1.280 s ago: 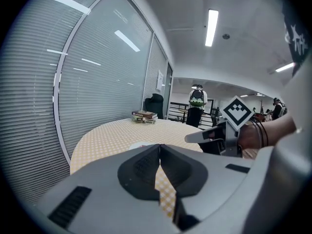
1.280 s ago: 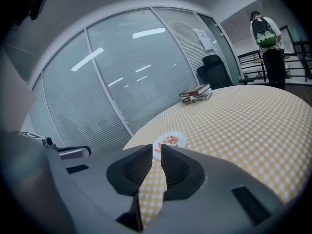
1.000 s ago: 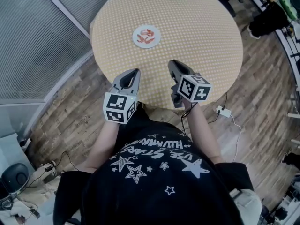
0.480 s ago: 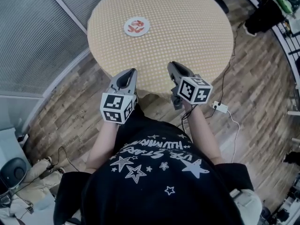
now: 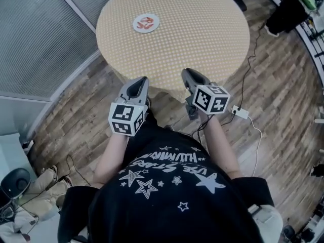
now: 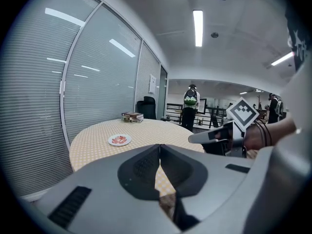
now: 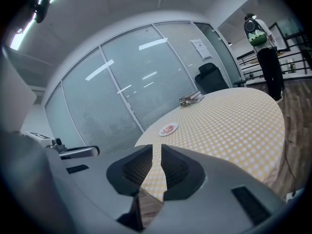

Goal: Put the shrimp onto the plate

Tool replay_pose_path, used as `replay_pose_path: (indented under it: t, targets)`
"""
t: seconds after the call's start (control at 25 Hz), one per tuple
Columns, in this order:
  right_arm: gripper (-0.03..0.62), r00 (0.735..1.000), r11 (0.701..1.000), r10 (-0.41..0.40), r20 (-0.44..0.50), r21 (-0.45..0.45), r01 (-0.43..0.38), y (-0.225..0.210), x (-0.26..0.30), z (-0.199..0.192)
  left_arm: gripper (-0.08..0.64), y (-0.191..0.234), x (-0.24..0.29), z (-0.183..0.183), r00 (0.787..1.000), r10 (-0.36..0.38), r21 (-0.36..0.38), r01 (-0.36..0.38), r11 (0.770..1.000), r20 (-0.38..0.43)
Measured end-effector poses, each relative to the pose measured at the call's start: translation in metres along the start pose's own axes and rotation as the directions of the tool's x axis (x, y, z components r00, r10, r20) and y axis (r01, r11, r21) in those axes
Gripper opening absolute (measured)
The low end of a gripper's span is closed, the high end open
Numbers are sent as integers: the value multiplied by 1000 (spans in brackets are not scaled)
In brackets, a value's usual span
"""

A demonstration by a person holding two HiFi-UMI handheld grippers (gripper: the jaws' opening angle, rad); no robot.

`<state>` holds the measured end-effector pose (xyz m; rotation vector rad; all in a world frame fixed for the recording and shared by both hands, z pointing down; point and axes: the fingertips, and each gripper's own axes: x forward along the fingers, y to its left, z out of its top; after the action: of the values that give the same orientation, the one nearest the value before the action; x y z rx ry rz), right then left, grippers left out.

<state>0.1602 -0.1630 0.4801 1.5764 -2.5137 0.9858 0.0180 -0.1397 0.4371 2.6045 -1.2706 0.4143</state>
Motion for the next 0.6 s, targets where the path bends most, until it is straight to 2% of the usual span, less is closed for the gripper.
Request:
replay_pose_path:
  t: [0.28, 0.6]
  targets:
    - [66, 999, 999, 33, -22, -17, -34, 9, -17, -18, 9, -14, -18, -4, 1000, 14, -3, -14, 1000, 4]
    - [66, 1000, 1000, 20, 5, -23, -20, 13, -24, -20, 9, -23, -28, -7, 1000, -14, 14, 14, 1000, 12]
